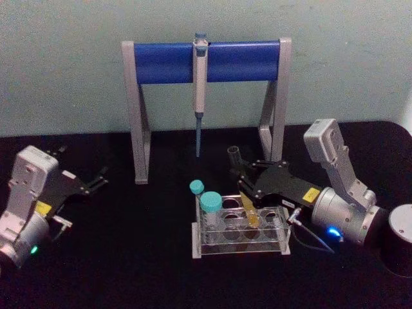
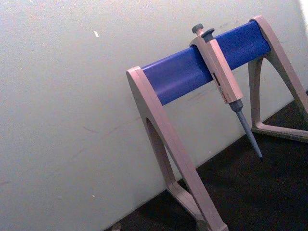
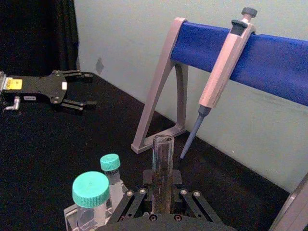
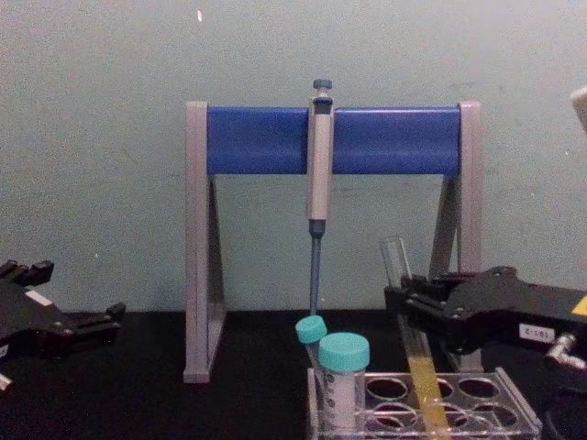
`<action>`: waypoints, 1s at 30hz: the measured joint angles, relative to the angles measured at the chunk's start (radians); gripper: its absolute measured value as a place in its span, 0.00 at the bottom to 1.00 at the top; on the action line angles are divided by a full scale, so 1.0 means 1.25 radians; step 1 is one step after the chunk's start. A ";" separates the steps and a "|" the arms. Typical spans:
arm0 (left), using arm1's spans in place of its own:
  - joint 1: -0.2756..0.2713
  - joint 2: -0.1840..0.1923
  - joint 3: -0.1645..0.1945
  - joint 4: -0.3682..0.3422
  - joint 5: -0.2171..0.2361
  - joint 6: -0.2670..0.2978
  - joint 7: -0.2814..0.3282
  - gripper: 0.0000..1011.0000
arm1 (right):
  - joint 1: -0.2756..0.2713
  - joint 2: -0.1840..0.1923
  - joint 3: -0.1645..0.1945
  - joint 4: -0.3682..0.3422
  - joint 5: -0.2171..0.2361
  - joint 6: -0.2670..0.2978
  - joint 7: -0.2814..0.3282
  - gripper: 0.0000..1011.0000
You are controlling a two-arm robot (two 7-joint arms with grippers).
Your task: Pick up the test tube from the test tube rack, shake it, then place it back into the test tube rack.
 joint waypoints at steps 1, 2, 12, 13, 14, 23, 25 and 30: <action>0.000 0.000 0.000 0.000 0.000 0.000 0.000 0.99 | -0.001 0.000 0.001 0.000 0.002 -0.002 0.001 0.22; 0.000 0.000 0.000 0.000 0.000 0.000 0.000 0.99 | -0.003 0.000 0.005 0.000 0.007 -0.006 0.002 0.22; 0.000 0.000 0.000 0.000 0.000 0.000 0.000 0.99 | -0.017 0.004 0.027 -0.012 0.050 -0.027 0.015 0.22; 0.000 0.000 0.000 0.000 0.000 0.000 0.000 0.99 | -0.020 0.005 0.031 -0.018 0.057 -0.030 0.015 0.22; 0.000 0.000 0.000 0.000 0.000 0.000 0.000 0.99 | -0.022 0.005 0.033 -0.020 0.060 -0.032 0.015 0.22; 0.000 0.000 0.000 0.000 0.000 0.000 0.000 0.99 | -0.044 0.013 0.064 -0.064 0.104 -0.064 0.014 0.22; 0.000 0.000 0.000 0.000 0.000 0.000 0.000 0.99 | -0.048 0.013 0.071 -0.072 0.111 -0.072 0.013 0.22; 0.000 0.000 0.000 0.000 0.000 0.000 0.000 0.99 | -0.062 0.008 0.091 -0.084 0.118 -0.106 -0.010 0.22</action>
